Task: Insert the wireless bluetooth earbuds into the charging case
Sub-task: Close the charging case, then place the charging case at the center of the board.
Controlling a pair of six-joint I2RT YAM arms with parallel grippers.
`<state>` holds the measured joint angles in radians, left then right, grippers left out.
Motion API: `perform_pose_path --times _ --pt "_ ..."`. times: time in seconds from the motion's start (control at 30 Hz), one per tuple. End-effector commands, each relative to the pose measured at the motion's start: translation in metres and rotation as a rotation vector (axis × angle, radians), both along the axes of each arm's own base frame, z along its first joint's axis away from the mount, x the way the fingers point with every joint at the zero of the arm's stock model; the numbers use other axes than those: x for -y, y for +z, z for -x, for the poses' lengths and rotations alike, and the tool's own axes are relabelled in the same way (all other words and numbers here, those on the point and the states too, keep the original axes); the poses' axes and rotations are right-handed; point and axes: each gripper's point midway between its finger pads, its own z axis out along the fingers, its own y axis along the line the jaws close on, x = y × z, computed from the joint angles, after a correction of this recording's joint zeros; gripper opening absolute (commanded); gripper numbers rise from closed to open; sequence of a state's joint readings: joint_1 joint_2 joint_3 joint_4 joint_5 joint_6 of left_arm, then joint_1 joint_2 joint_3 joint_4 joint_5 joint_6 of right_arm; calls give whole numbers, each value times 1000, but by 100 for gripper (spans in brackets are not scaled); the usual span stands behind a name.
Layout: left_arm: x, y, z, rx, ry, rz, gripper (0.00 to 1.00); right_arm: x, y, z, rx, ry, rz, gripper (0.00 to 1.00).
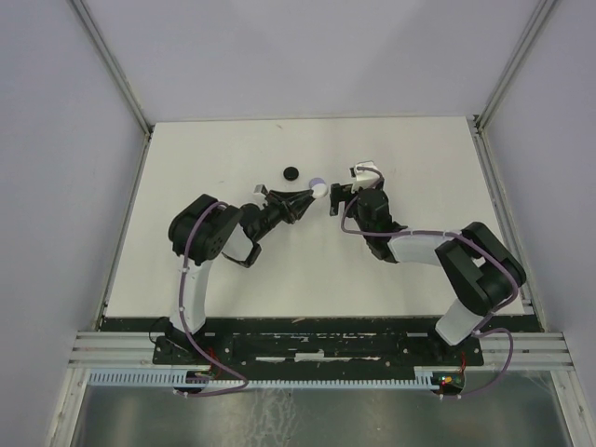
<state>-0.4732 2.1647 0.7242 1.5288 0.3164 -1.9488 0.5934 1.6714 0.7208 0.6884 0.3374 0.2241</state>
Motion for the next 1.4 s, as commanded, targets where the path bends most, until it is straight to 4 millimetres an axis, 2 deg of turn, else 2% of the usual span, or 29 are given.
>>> perform_pose_path --times 0.0,0.13,0.33,0.57,0.7,0.83,1.1,1.17,1.27,1.37 --pt "-5 33 11 159 -17 77 3 16 33 -3 72 -77 -15 100" --pt "-18 12 1 149 -9 -14 3 43 35 -2 -52 -220 -23 99" --pt "-42 -27 -14 112 -21 -219 3 48 57 3 -92 -222 -36 100" --pt "-52 -65 -23 81 -84 -575 4 47 63 5 -112 -197 -36 100" --pt "-59 -69 -30 103 -104 -743 10 45 62 4 -119 -184 -32 100" --pt "-64 -79 -30 92 -132 -836 20 44 62 4 -127 -177 -29 100" --pt "-65 -94 -27 73 -169 -867 21 48 60 4 -134 -186 -23 100" --pt "-68 -96 -26 71 -170 -894 23 55 58 2 -144 -217 -19 99" --pt "-74 -98 -26 68 -161 -943 34 75 53 1 -174 -294 -42 100" --pt "-79 -101 -26 62 -162 -969 39 92 48 -2 -201 -324 -80 99"
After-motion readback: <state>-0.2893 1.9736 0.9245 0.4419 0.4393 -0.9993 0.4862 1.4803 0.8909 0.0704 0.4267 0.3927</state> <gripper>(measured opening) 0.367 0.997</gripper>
